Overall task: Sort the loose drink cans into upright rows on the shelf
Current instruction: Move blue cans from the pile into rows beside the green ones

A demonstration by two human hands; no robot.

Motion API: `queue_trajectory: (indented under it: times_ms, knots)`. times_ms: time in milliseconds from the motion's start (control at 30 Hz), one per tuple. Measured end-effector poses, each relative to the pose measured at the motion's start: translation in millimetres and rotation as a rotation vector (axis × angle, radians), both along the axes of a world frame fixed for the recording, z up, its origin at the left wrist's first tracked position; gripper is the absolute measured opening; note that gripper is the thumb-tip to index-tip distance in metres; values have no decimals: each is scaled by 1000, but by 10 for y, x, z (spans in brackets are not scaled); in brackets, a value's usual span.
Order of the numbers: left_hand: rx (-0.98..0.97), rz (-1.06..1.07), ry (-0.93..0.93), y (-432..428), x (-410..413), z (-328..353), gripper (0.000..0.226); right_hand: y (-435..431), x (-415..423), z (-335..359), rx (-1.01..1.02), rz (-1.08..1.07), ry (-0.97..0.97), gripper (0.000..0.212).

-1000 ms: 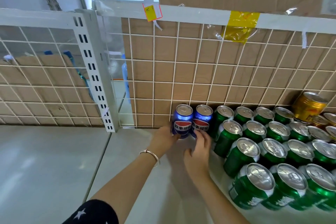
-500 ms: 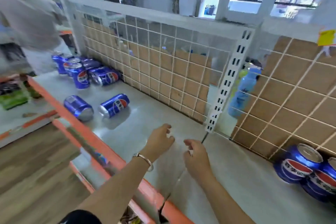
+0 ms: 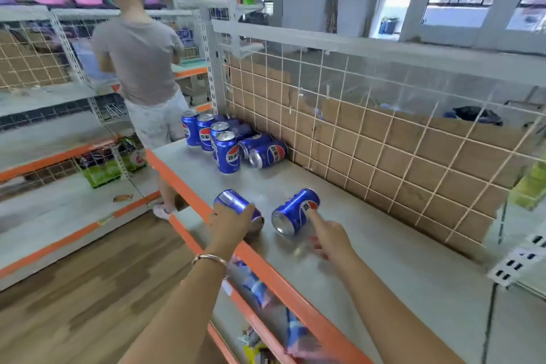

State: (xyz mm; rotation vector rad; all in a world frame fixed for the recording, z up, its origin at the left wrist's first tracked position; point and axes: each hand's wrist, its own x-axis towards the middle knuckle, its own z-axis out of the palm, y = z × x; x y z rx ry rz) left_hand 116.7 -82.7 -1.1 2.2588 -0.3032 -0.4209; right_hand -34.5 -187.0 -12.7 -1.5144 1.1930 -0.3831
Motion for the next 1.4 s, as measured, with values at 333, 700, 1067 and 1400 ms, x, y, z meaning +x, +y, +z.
queue_trajectory:
  times_ms: [333, 700, 1067, 1400]
  knots:
    - [311, -934, -320, -111, 800, -15, 98, -139, 821, 3, -177, 11, 274, 70]
    - [352, -1183, -1074, -308, 798, -77, 79, -154, 989, 5, -349, 193, 457, 98]
    - [147, -1129, -1091, -354, 973, -106, 84, -119, 799, -30, -479, 148, 541, 87]
    - [-183, -711, 273, -445, 683, -174, 32, -24, 608, -11, -568, 162, 599, 81]
